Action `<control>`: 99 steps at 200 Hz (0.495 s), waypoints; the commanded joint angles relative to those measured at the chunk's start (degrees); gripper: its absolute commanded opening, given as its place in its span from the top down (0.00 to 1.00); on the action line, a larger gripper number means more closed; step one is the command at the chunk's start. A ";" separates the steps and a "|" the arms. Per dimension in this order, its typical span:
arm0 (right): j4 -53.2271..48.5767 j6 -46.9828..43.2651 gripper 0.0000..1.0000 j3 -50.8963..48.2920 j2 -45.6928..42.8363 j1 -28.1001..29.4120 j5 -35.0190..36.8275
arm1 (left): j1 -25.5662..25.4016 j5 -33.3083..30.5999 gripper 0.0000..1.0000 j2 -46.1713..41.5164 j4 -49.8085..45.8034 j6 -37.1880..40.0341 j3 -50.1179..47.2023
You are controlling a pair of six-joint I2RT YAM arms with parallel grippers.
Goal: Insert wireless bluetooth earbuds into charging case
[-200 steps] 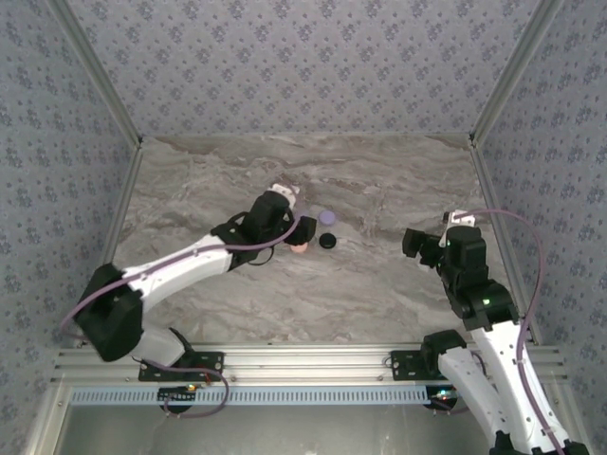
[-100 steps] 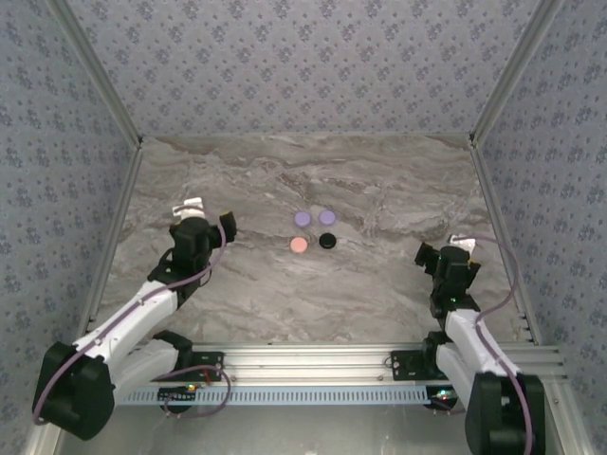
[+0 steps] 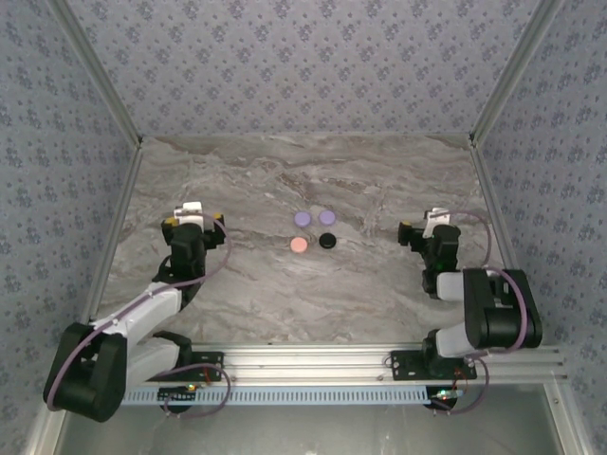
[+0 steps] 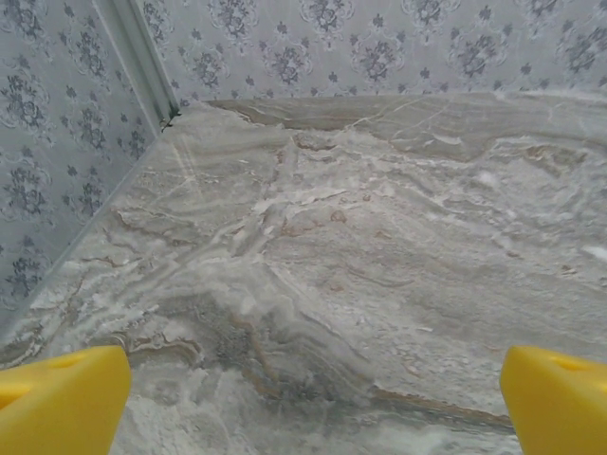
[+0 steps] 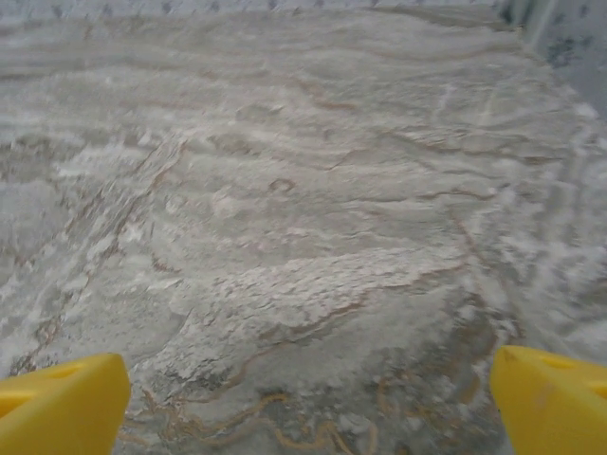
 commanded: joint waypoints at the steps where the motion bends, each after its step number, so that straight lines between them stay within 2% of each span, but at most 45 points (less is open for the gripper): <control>1: 1.04 -3.65 0.00 3.19 2.29 1.18 -1.50 | 1.65 1.65 0.01 3.87 8.49 5.91 -0.66; 19: -3.56 -0.65 0.00 6.04 2.74 -1.33 -2.82 | 2.29 3.81 0.01 8.29 13.69 8.50 -1.64; 37: -3.05 -0.10 0.00 6.00 2.84 -2.06 -3.76 | 2.51 4.93 0.01 13.61 20.08 11.53 -2.42; 61: -2.93 -0.09 0.00 6.01 2.89 -2.00 -3.76 | 2.96 7.65 0.01 16.21 20.71 13.11 -1.64; 76: -2.91 -0.13 0.00 6.01 2.95 -1.97 -3.58 | 5.37 11.56 0.01 18.74 27.40 13.20 -3.67; 86: -2.91 -0.21 0.00 6.01 2.88 -1.83 -3.33 | 7.54 11.30 0.01 19.14 28.58 10.24 -4.40; 99: -2.92 -0.29 0.00 6.01 2.91 -1.75 -3.17 | 12.94 18.14 0.01 20.05 32.04 5.56 -6.07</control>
